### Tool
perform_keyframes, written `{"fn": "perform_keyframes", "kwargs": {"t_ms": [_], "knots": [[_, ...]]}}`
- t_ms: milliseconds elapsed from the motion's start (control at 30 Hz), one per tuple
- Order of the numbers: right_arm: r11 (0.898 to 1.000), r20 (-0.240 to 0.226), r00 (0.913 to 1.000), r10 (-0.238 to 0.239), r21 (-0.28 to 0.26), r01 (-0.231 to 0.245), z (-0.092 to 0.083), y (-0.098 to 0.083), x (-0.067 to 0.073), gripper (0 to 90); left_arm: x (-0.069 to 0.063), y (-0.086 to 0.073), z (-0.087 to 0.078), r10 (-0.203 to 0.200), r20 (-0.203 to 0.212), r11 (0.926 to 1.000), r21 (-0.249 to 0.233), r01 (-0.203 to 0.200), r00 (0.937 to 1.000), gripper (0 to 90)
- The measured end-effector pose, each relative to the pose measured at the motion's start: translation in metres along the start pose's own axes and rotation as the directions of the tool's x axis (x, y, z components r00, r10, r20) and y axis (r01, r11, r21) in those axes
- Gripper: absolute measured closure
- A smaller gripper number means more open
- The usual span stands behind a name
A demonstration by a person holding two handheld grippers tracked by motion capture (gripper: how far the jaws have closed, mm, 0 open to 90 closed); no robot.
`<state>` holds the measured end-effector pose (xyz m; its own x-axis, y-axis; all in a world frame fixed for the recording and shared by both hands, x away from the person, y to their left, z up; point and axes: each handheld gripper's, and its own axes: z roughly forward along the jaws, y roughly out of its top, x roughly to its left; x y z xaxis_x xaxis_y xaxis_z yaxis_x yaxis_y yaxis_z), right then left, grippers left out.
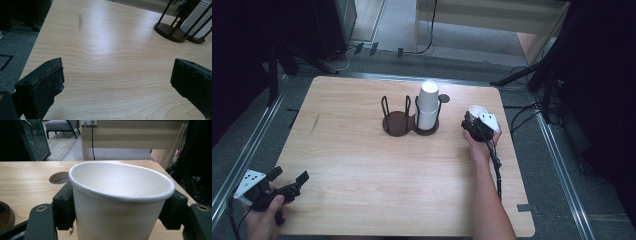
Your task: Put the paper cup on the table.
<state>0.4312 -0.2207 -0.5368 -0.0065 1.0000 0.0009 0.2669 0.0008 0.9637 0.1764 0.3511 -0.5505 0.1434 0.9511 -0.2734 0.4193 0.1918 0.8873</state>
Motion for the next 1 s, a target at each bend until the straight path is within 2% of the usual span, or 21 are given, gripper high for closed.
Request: {"fn": "perform_keyframes", "kwargs": {"t_ms": [67,367,533,600,767,833,1000], "knots": [[1.000,0.000,0.9999,0.011,0.010,-0.011,-0.001,0.001,-0.001,27.9,0.000,0.000,0.000,0.002,0.001,1.0000,0.002,-0.002,1.0000,0.0],[0.997,-0.008,0.9999,0.010,0.071,-0.009,-0.010,0.002,-0.003,24.7,0.000,0.000,0.001,0.004,0.001,1.0000,0.005,-0.004,1.0000,0.0],[0.995,-0.047,0.9988,0.012,0.103,-0.007,-0.014,0.003,-0.006,23.1,-0.001,0.000,0.002,0.005,0.002,1.0000,0.005,-0.005,1.0000,0.0],[0.994,-0.067,0.9978,0.000,0.112,0.007,-0.015,0.002,-0.007,18.4,-0.001,0.000,0.002,0.003,0.003,1.0000,0.005,-0.003,1.0000,0.0],[0.990,-0.129,0.9913,0.025,0.138,-0.007,-0.020,0.000,-0.008,2.2,0.000,0.000,0.002,-0.004,0.004,1.0000,0.008,0.004,1.0000,0.0],[0.992,-0.150,0.9885,0.021,0.125,-0.002,-0.024,0.002,-0.010,0.0,0.000,0.000,0.002,-0.010,0.008,0.9999,0.007,0.010,0.9999,0.0],[0.994,-0.163,0.9858,0.043,0.106,-0.025,-0.038,0.006,-0.018,0.0,0.000,-0.001,0.002,-0.018,0.014,0.9998,0.010,0.018,0.9997,0.0]]}}
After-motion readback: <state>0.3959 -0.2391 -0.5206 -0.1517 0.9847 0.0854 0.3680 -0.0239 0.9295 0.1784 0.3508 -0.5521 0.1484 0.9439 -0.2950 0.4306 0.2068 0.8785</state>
